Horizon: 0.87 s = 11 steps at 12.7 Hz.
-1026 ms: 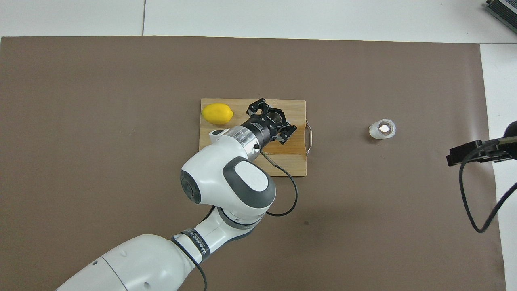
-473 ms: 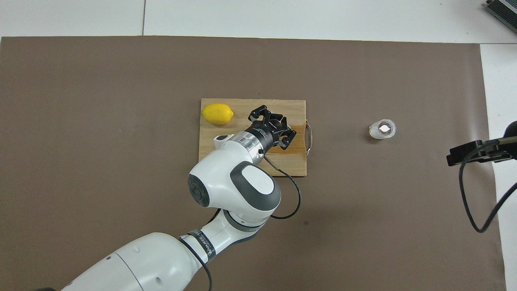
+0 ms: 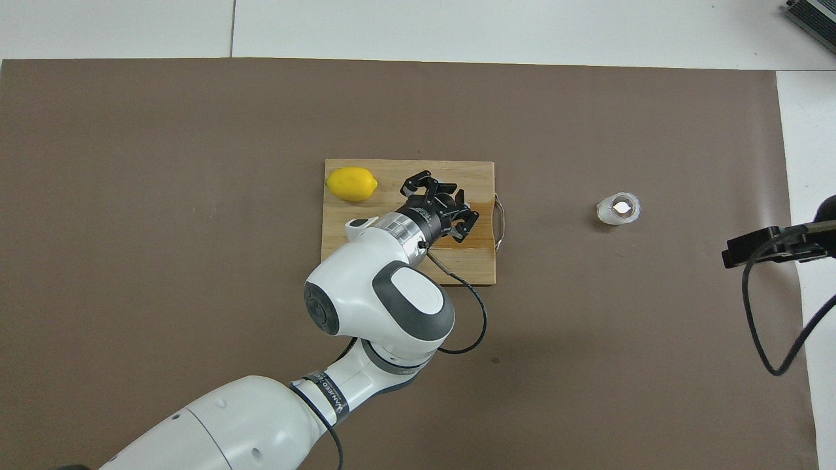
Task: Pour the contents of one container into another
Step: 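Lower the metal cup upright onto the board beside the lemon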
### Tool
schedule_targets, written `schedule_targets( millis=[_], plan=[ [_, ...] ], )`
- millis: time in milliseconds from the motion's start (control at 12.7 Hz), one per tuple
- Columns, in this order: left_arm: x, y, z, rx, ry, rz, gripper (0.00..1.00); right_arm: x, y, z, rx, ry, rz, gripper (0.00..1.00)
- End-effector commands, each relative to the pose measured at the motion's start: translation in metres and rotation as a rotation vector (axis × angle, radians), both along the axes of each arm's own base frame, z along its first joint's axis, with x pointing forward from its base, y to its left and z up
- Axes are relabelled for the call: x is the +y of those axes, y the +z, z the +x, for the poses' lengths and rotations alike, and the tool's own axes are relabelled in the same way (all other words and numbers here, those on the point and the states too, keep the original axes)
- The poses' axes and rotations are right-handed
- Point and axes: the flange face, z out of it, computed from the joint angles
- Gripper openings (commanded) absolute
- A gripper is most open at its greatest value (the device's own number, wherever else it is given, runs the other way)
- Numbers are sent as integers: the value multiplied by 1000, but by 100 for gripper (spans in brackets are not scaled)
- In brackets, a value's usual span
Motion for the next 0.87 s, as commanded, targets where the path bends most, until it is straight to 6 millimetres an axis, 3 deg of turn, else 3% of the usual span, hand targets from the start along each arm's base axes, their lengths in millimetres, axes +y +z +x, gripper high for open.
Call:
schedule_targets(
  millis=[0, 79, 158, 473, 631, 789],
  plan=[
    [-2, 2, 2, -17, 8, 8, 26, 0, 2, 0, -2, -18, 20, 100],
    [-2, 2, 2, -17, 8, 8, 28, 0, 2, 0, -2, -18, 20, 100],
    [-2, 3, 3, -18, 6, 6, 36, 0, 2, 0, -2, -18, 20, 100],
    [-1, 8, 10, -26, 19, -8, 79, 0, 2, 0, -2, -18, 22, 100],
    [0, 9, 13, -27, 24, -12, 94, 0, 2, 0, -2, -18, 20, 100],
    [1, 11, 16, -32, 27, -17, 100, 0, 2, 0, -2, -18, 20, 100]
  ],
)
